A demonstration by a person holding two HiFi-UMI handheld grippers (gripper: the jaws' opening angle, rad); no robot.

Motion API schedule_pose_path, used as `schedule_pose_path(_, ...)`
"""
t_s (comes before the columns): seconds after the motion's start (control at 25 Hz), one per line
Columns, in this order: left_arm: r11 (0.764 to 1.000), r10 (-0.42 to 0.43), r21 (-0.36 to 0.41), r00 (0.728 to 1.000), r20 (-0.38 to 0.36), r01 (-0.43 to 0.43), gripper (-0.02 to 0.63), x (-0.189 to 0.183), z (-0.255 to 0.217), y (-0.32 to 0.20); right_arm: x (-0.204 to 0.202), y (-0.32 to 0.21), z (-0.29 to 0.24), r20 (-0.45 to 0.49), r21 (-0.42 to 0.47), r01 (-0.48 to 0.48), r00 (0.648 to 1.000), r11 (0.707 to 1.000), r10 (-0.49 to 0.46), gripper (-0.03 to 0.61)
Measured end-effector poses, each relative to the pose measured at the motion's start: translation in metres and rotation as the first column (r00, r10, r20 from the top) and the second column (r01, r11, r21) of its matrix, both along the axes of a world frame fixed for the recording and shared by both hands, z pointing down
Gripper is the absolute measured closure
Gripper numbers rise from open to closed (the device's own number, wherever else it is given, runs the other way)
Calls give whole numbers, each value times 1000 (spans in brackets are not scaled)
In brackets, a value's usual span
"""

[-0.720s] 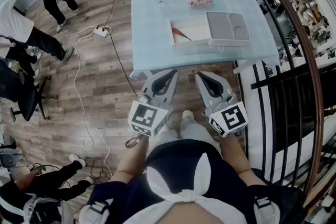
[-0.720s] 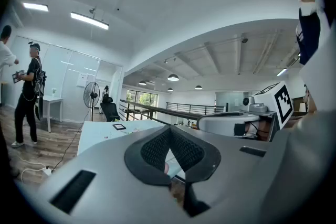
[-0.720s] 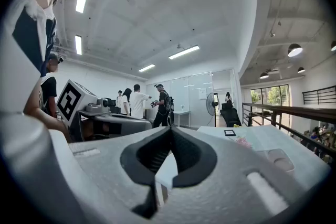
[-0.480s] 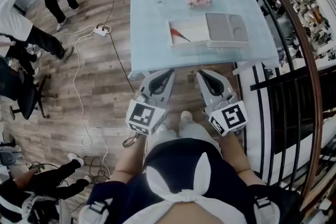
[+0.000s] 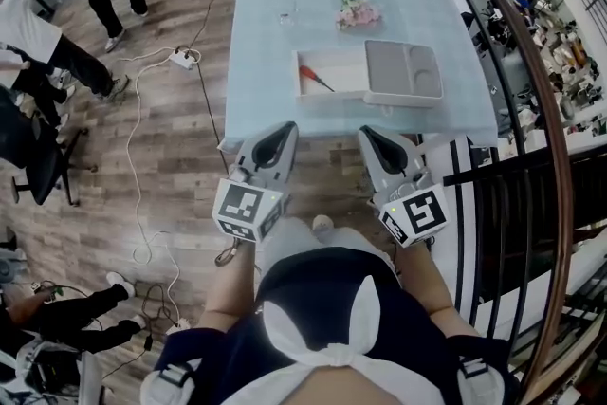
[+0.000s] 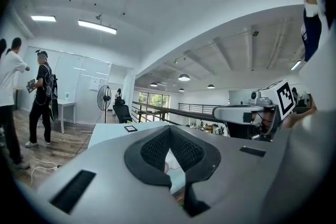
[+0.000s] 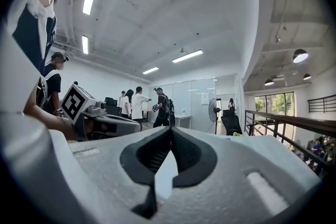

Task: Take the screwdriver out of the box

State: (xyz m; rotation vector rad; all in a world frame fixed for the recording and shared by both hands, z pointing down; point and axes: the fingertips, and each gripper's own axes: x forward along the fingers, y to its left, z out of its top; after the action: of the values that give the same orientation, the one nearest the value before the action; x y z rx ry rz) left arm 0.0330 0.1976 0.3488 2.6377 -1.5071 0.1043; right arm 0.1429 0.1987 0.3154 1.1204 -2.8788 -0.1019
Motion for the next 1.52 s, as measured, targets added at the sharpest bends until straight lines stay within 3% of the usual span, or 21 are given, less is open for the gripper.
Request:
schedule_pose_path(0.32,999,-42,-6,998,36,42,598,2,8,-24,7,-37,-1,0,10,53,999,999,-53,578)
schedule_pose_path(0.56,998,-53,-14,998,44,54,598,-15,6,-73,-11,-89,-7,-8,15,72,997,997,-71,578)
schedule_pose_path(1.12,1000,5,-25,998,69,-3,598,-49,2,-205,-56,-212,-12,-3,-3,65,998,998,-65,578)
schedule_pose_path(1.32,999,31,-38,998,63,-28,598,-53,7,-228,-63,-234,-14,2,-8,58,998,998,-58,577)
schedule_pose_path(1.4,998,42,-38,997,67,-40,598,-52,6,-234,-66,-239,-13,4,-24,68,998,997,-67,531)
schedule_pose_path(1.52,998,52,-39,996,70,-50,598,-53,7,-240,-71,-247,-11,-1,-36,75,997,997,-75,524)
